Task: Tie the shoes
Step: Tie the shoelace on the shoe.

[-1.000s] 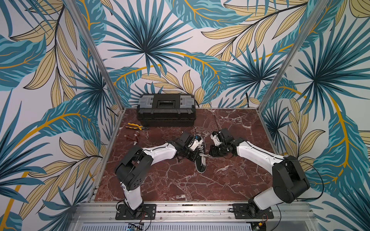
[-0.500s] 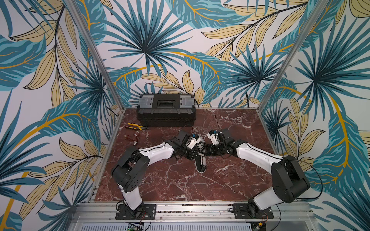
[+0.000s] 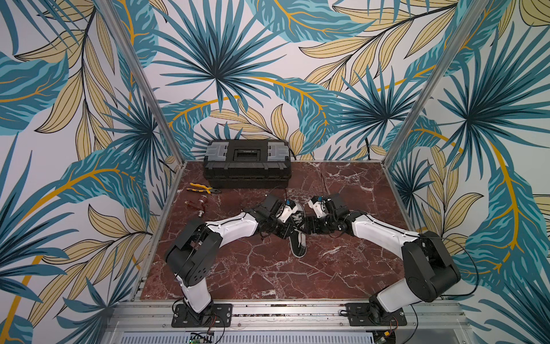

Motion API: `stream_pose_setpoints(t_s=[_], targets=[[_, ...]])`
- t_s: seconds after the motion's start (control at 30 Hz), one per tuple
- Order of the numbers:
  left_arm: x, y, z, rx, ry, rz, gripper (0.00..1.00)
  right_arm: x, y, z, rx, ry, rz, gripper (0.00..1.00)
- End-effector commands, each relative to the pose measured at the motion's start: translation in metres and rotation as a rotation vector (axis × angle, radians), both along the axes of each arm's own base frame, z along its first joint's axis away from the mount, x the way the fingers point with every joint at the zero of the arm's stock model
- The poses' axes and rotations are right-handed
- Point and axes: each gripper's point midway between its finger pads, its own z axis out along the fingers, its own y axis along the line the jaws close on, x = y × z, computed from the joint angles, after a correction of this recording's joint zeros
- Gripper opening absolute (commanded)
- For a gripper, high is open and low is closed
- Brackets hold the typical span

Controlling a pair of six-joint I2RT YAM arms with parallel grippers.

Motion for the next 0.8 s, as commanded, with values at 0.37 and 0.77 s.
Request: stream_pose_setpoints(t_s=[0.37, 0.77], targets=[[-0.001, 0.002, 0.003, -0.018, -0.001, 0.003, 0.00, -0.003, -0.002, 0.014, 0.038, -0.018, 0.003, 0.91], [-0.003, 0.003, 0.005, -0.016, -0.001, 0.000, 0.00, 0.002, -0.001, -0.033, -0.099, 0.066, 0.011, 0.92]])
